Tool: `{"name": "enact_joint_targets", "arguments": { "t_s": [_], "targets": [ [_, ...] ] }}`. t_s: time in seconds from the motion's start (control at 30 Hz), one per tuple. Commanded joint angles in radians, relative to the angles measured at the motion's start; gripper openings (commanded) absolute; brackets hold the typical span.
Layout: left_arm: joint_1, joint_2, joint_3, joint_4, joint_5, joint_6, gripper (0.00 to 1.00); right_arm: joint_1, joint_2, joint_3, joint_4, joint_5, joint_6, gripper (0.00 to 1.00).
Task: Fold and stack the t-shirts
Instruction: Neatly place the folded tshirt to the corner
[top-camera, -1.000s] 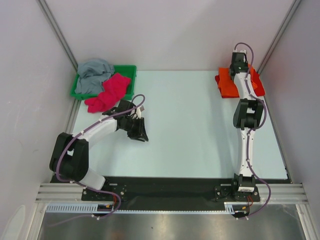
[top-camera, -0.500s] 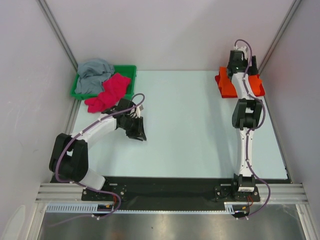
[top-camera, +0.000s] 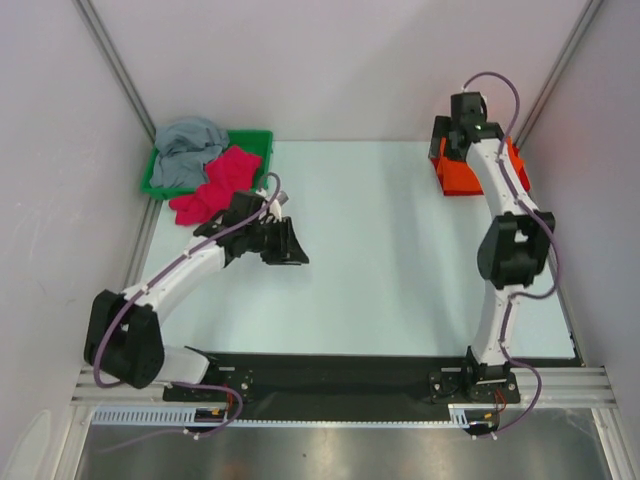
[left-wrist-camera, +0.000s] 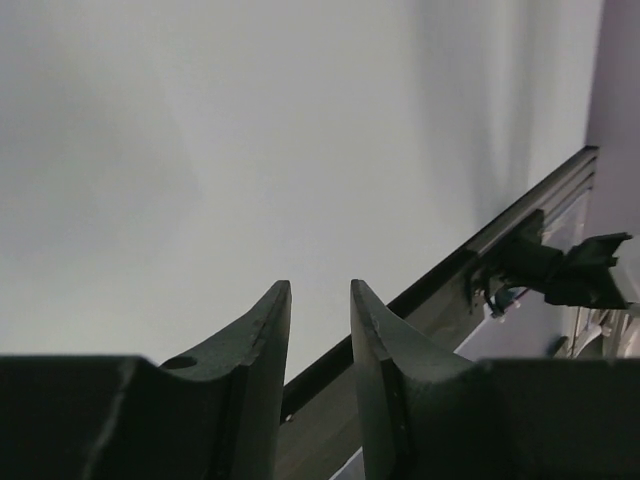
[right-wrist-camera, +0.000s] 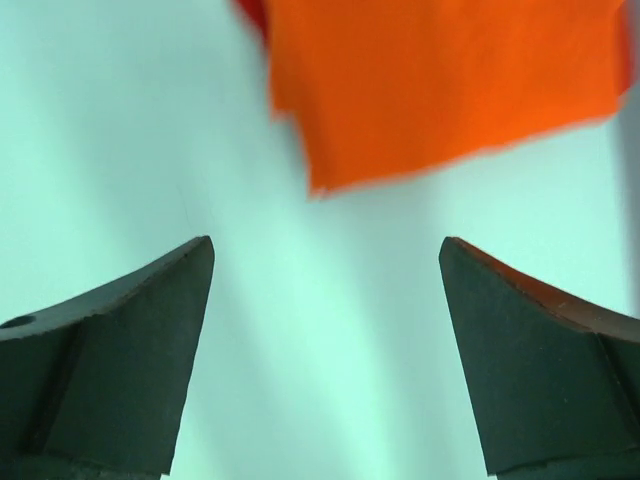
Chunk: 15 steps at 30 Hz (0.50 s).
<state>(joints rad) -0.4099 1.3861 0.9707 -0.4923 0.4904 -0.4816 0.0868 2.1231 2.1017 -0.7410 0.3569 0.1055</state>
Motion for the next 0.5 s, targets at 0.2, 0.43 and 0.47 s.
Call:
{"name": "enact_joint_targets", "arguments": {
  "t_s": [0.2, 0.43, 0.47],
  "targets": [
    [-0.012, -0.246, -0.096, 0.257, 0.054, -0.166, 0.52, 0.001, -0.806, -0.962, 0.288, -0.72, 0.462, 1.0],
    [-0.012, -0.596, -0.468, 0.399, -0.039, -0.222, 0.84, 0.005, -1.562, -1.574, 0.385, -0.664, 0.718, 1.0],
    [-0.013, -0.667, -0.504, 0.408, -0.05, -0.239, 0.88, 0.005, -1.619, -1.607, 0.362, -0.667, 0.741, 1.0]
  ]
}}
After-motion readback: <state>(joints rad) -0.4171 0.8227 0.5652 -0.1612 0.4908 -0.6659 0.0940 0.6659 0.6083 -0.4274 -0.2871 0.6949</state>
